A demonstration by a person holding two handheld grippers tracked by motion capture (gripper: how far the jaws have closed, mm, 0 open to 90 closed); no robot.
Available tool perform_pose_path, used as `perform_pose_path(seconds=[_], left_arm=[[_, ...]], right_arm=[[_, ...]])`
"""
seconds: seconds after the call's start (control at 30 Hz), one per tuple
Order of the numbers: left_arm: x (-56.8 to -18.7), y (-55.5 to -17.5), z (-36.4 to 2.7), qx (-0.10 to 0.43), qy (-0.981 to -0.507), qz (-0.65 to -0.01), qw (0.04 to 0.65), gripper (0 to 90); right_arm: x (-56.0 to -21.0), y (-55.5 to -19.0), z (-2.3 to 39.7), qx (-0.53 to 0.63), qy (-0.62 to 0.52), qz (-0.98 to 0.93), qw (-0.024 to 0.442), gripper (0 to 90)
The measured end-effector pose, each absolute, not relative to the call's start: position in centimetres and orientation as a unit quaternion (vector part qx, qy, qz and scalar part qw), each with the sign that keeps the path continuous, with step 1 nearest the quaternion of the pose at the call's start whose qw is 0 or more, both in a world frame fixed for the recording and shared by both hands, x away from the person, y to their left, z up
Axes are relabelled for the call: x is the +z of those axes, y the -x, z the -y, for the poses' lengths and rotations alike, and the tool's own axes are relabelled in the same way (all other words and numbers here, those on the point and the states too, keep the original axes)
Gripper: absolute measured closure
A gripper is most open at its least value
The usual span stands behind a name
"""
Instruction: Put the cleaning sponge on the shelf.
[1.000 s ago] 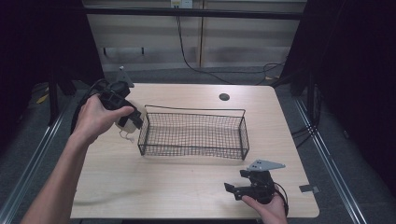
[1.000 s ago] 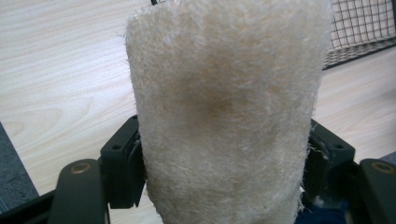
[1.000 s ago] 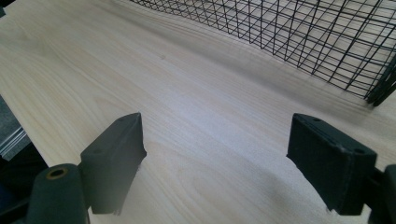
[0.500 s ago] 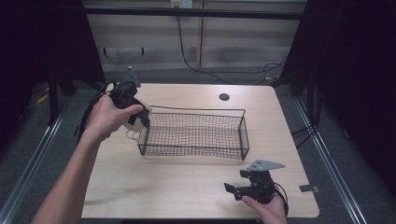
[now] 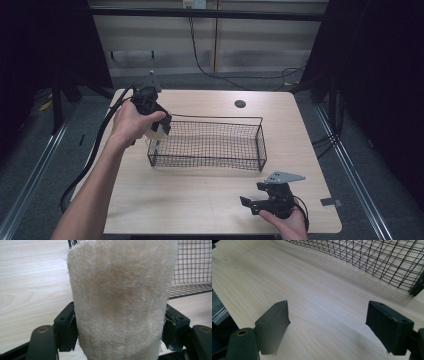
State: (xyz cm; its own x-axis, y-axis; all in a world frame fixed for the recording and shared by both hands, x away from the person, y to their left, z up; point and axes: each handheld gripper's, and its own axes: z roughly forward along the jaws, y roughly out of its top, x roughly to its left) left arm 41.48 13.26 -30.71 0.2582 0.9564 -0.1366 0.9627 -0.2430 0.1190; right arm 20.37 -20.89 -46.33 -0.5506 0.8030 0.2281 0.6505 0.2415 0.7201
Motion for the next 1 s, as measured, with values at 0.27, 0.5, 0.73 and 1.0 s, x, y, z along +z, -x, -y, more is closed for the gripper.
perform_pose_path(seconds=[0.27,0.5,0.73,1.0], left_arm=[[-32.0,-41.8,-12.1,-0.014,-0.781,-0.619,0.076,28.4],[-32.9,-42.0,-11.6,-0.003,-0.778,-0.624,0.065,28.5],[-34.4,-42.4,-10.9,0.007,-0.771,-0.634,0.049,28.4],[-35.8,-42.9,-10.5,0.012,-0.772,-0.635,0.042,28.4]], right_arm=[[-46.3,-20.3,20.9,0.405,-0.464,-0.782,0.094,18.3],[-46.3,-20.3,20.9,0.404,-0.462,-0.784,0.094,18.3],[-46.3,-20.3,20.9,0.404,-0.462,-0.784,0.093,18.3],[-46.3,-20.3,20.8,0.404,-0.460,-0.786,0.090,18.4]])
